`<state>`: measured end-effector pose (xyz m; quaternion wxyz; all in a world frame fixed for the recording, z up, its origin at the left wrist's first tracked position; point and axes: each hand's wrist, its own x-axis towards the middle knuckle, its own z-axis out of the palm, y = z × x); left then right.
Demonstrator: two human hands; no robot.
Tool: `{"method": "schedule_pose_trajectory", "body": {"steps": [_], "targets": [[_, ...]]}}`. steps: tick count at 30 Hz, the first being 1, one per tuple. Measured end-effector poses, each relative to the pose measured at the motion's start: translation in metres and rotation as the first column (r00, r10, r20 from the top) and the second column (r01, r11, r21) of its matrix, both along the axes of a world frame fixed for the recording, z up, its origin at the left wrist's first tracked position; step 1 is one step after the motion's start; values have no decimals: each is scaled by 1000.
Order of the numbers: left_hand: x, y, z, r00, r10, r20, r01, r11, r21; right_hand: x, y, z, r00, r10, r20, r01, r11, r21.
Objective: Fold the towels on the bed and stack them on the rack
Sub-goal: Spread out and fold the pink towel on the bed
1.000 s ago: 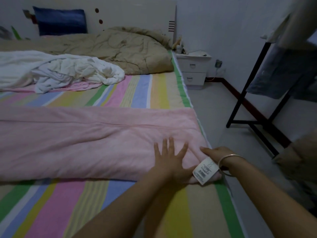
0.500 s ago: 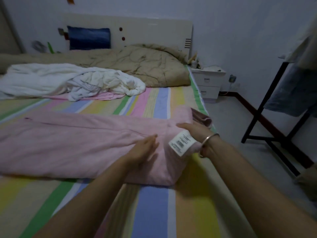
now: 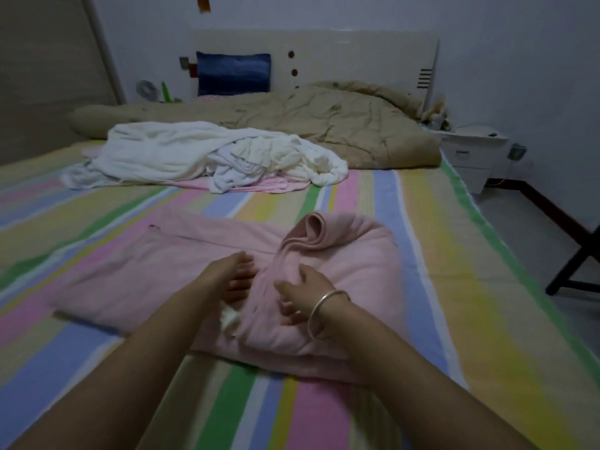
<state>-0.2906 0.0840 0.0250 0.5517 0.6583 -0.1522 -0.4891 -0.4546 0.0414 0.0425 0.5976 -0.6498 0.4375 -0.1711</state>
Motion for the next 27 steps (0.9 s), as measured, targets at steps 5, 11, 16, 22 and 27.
{"method": "schedule_pose_trajectory", "body": {"steps": [5, 11, 16, 22, 27], "targets": [[-9, -27, 9, 845, -294, 446, 219, 952, 213, -17, 0, 17, 997, -75, -3, 74, 975, 209], [-28, -54, 9, 605, -430, 670, 229, 900, 371, -21, 16, 23, 988, -152, 1, 146, 951, 271], [-38, -50, 6, 336, -259, 905, 146, 964, 222, -23, 21, 29, 972, -208, 110, 172, 948, 268], [-10, -45, 15, 323, -129, 937, 88, 990, 106, -12, 16, 22, 974, -181, -135, 57, 776, -628], [44, -3, -16, 429, -34, 903, -27, 998, 50, 4, 25, -35, 796, -140, -588, -426, 561, -710]]}}
